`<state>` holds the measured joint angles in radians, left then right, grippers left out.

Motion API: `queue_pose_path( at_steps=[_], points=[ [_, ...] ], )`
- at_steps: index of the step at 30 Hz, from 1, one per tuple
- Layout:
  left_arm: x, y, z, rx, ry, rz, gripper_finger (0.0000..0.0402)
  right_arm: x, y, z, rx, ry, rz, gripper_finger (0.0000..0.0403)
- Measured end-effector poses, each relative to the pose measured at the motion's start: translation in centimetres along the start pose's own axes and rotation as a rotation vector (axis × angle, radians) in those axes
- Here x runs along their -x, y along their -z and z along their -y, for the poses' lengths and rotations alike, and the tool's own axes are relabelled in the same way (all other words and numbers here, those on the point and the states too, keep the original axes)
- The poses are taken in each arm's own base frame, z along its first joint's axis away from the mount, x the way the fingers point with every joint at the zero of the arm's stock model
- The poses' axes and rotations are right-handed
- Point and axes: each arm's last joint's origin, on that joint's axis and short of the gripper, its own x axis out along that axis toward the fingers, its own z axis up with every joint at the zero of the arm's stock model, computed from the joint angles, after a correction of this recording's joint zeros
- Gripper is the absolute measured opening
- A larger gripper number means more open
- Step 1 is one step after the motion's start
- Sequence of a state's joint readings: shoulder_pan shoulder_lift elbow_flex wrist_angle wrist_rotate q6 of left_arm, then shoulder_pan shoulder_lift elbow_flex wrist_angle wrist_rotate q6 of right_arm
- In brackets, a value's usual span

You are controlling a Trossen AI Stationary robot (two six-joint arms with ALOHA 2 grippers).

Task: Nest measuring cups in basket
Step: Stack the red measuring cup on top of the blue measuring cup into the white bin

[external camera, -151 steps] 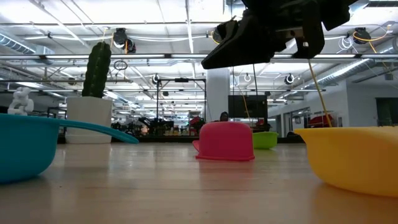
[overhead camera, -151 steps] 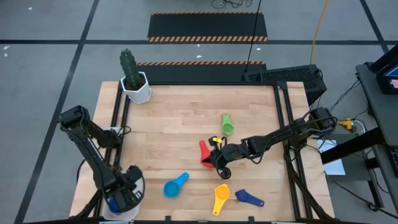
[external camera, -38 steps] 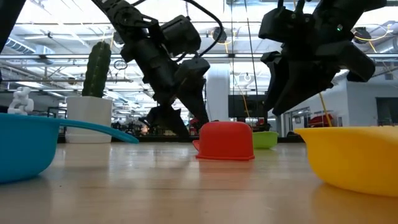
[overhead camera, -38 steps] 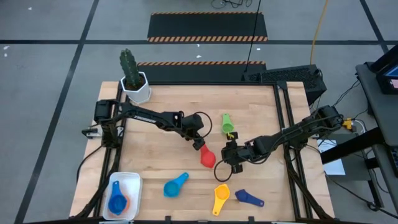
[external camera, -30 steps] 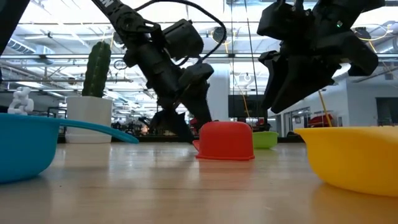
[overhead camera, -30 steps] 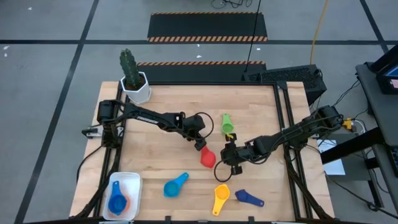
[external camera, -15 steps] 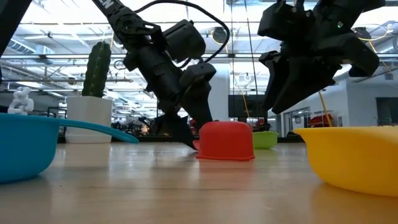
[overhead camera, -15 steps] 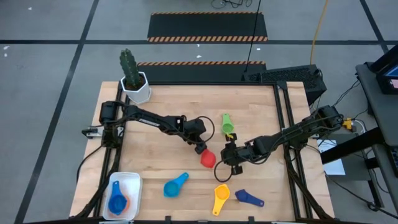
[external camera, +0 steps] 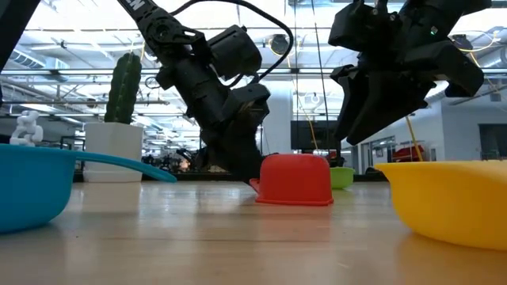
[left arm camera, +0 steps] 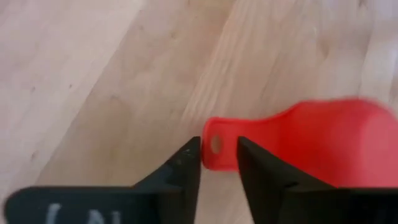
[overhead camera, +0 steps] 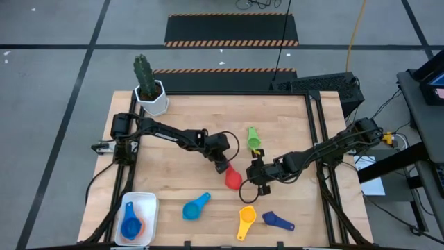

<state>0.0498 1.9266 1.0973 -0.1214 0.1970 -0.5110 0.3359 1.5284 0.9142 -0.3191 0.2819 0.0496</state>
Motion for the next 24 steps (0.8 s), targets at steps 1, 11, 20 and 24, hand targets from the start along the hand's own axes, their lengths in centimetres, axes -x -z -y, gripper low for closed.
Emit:
queue_pose_path(
  at_steps=[1, 11, 20, 24],
  points=[
    [0.0, 0.2, 0.0, -0.016, -0.005, -0.013, 0.0086, 0.0, 0.0, 0.0, -0.004, 0.0, 0.0, 0.0137],
    [-0.2, 0.3, 1.2, -0.106, 0.024, 0.02, 0.0025, 0.1, -0.1, -0.3, -0.005, -0.003, 0.01, 0.0137],
    [1.3, -0.2, 2.1, -0.178, 0.03, 0.073, 0.0006, -0.2, -1.0, 1.6, -0.246, 0.122, 0.1, 0.0146],
    [2.8, -0.3, 3.2, -0.272, 0.001, 0.127, 0.0004, -0.5, -1.3, 2.6, -0.329, 0.06, 0.124, 0.0167]
  ],
)
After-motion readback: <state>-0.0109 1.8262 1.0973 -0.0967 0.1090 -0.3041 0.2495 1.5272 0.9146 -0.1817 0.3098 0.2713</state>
